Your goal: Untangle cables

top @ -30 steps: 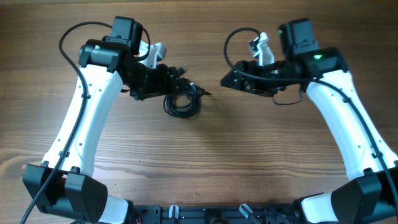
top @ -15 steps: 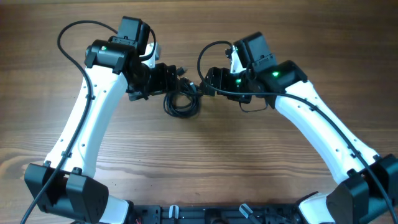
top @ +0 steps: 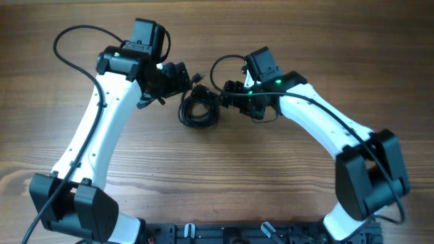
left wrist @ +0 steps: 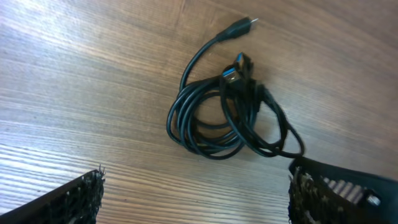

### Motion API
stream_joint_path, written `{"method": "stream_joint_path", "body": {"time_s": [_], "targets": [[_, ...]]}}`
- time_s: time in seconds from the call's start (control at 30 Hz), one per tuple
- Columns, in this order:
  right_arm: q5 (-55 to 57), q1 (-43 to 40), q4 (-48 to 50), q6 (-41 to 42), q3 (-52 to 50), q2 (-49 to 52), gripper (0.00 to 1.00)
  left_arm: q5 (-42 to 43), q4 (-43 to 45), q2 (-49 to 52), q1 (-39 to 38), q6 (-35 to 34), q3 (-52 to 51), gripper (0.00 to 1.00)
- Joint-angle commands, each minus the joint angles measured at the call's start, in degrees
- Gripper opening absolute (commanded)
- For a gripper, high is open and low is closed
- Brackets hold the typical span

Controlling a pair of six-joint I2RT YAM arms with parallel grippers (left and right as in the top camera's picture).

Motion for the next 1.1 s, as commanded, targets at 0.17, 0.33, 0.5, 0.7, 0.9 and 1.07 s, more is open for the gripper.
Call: {"method": "stream_joint_path", "body": {"time_s": [0.17,0.33,0.5,0.7,0.9,1.07], "targets": [[-9.3,0.1,-0.9,0.1,-0.5,11.1,0.83,3.7,7.1,1.1,-0.2,-2.3,-9.8,1.00],[-9.9,0.8,-2.5,0.0,-0.7,14.6,0.83,3.7,8.5,1.2,-0.2,-2.3,-11.7,1.00],[-10.0,2.0,-2.4,0.0,-0.7,15.0,0.83,3.7,9.9,1.5,-0.2,-2.3,-13.3,0.89],[-13.8,1.1,-2.9,-4.2,-0.2,14.3,0.23,2.2,10.3,2.7,0.0,-2.3,-13.4,0.71],[-16.2,-1.3,-6.9,-7.4,2.8,10.4,0.04,2.0,10.4,3.2,1.0,-2.3,-13.4,0.65],[-16.2,-1.2,-7.0,-8.5,2.8,7.8,0.04,1.7,10.4,3.3,1.0,-2.3,-13.4,0.64]]}}
